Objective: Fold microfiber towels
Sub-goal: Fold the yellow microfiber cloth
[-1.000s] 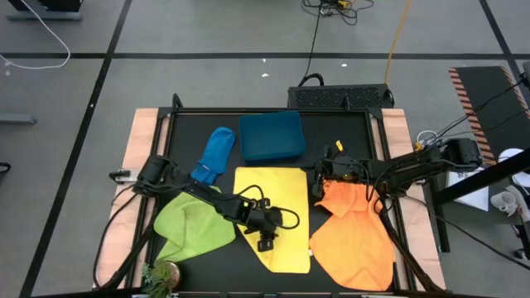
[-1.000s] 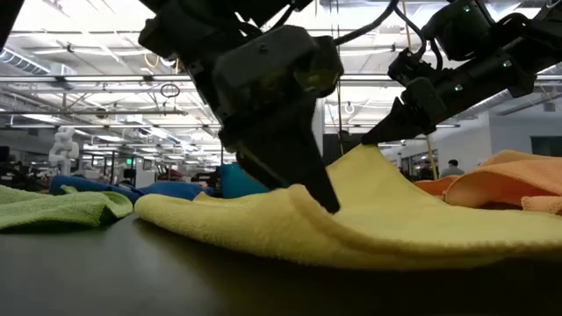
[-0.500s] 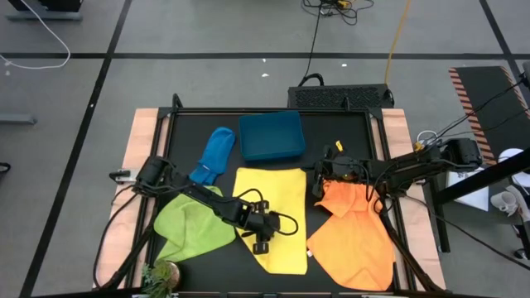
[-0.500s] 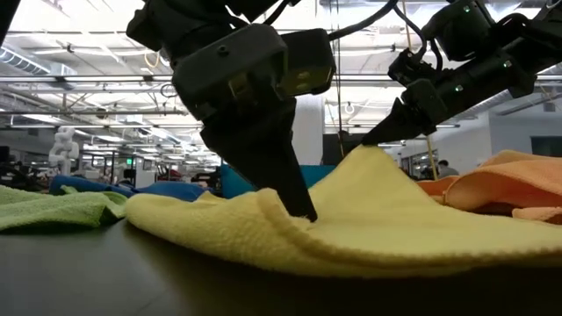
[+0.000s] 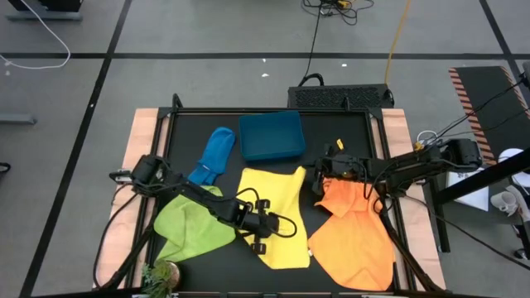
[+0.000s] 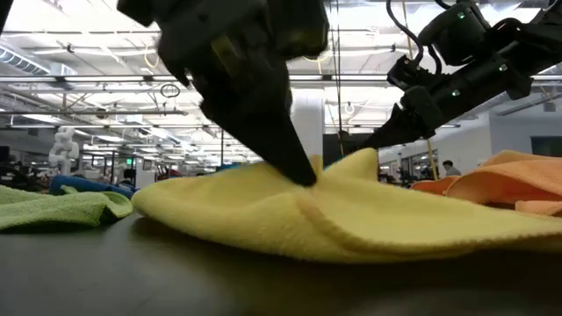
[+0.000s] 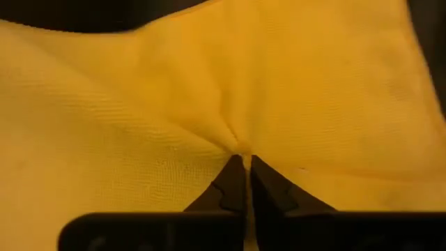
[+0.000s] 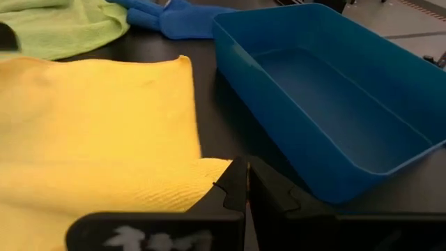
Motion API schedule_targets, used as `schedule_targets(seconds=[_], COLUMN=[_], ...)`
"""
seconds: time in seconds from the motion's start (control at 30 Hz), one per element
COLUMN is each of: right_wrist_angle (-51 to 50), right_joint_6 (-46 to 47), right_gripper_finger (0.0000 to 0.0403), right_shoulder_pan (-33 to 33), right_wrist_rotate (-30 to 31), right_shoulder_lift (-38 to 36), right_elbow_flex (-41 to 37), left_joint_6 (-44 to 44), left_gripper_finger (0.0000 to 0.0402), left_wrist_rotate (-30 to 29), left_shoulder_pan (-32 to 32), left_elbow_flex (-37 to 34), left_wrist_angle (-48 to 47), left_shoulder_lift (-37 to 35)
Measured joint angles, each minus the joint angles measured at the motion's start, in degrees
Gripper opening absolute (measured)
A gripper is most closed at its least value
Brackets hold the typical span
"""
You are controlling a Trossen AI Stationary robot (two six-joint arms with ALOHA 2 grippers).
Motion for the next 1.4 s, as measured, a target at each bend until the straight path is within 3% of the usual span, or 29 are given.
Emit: schedule_targets(seconds=[0.17,0.47,0.67,0.83,1.03,1.4], right_wrist_angle=[0.02,-0.02,-0.04,-0.42,-1.22,-0.85], right_joint_6=[0.02,0.02,0.0,0.0,0.0,0.0], right_gripper_finger=[0.0,0.0,0.0,0.0,0.0,0.0], right_shoulder_pan=[-1.49,-2.7,-2.7,-2.7,-2.7,-2.67], right_wrist_rotate=[-0.11,0.11,0.09,0.09,0.09,0.07], right_shoulder_lift=[0.0,0.0,0.0,0.0,0.0,0.0], right_elbow_flex=[-0.76,-1.14,-1.14,-1.14,-1.14,-1.14], left_joint_6=[-1.19,-2.67,-2.36,-2.62,-7.24,-25.23], left_gripper_finger=[0.0008,0.0063,0.008,0.0064,0.0008,0.001], left_wrist_rotate=[0.02,0.58,0.89,3.72,5.96,10.74], left_shoulder_pan=[-1.53,-3.04,-3.09,-4.16,-8.09,-14.37], left_elbow_flex=[0.0,0.0,0.0,0.0,0.0,0.0], left_wrist_angle=[-0.28,-0.47,-0.55,-3.02,-5.77,-8.02], left_shoulder_lift=[-1.96,-2.22,-2.22,-2.22,-2.22,-2.18])
